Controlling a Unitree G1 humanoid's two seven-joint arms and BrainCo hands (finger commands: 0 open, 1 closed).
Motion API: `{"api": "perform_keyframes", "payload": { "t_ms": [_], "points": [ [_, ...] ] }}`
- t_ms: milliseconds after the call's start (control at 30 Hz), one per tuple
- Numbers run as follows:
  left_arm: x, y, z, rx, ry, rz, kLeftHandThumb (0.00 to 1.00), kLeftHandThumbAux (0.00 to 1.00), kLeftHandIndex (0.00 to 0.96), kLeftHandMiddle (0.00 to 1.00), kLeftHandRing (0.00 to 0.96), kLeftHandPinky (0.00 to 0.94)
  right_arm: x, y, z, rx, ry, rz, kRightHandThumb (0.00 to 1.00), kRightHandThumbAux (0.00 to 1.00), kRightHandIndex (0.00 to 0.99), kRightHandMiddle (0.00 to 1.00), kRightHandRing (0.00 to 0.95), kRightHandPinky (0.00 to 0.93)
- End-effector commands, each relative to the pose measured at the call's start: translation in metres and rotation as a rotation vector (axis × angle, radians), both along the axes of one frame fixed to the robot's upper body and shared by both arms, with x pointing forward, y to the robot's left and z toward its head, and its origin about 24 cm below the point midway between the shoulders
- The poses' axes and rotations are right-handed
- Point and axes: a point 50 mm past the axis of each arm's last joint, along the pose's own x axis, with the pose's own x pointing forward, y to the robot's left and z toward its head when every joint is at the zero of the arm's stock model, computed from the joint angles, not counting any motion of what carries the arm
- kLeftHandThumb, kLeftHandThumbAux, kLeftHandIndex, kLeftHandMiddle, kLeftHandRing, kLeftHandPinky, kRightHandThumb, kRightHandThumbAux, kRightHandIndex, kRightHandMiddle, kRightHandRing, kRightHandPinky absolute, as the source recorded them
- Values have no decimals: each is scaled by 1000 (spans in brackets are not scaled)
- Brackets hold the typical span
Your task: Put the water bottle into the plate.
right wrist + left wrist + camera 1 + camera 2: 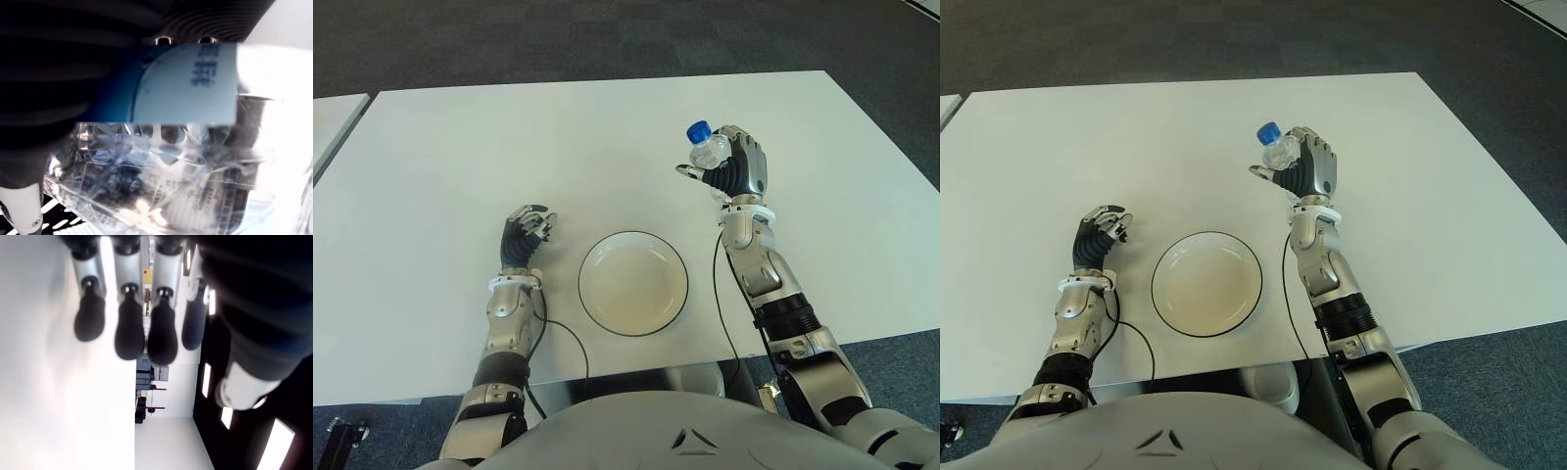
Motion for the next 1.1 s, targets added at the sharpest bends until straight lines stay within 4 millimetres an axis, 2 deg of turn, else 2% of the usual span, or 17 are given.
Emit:
{"api": "perform_keyframes", "payload": {
  "t_ms": [33, 400, 633, 800, 900, 1100],
  "points": [
    [-4, 0, -7, 1, 51, -10, 705, 717, 435, 713, 708, 700, -13, 12, 6, -9, -30, 104, 848, 682, 388, 535, 867, 877],
    [-5, 1, -7, -15, 45, -5, 705, 717, 435, 707, 701, 693, -41, 39, 14, -24, -41, 339, 848, 683, 387, 536, 871, 882],
    [-5, 1, -8, -17, 53, 2, 706, 717, 435, 685, 678, 662, -47, 47, 14, -57, -5, 534, 849, 682, 389, 538, 874, 883],
    [-5, 1, -8, -20, 48, -4, 705, 717, 435, 687, 684, 675, -48, 53, 2, -103, 63, 808, 849, 682, 390, 540, 876, 880],
    [-5, 1, -8, -20, 45, -5, 705, 718, 434, 691, 689, 678, -48, 54, -4, -107, 94, 880, 849, 681, 390, 542, 878, 878],
    [-6, 1, -8, -16, 53, 1, 706, 717, 435, 692, 688, 679, -55, 67, -30, -150, 229, 1014, 850, 681, 391, 545, 877, 880]
  ]
}}
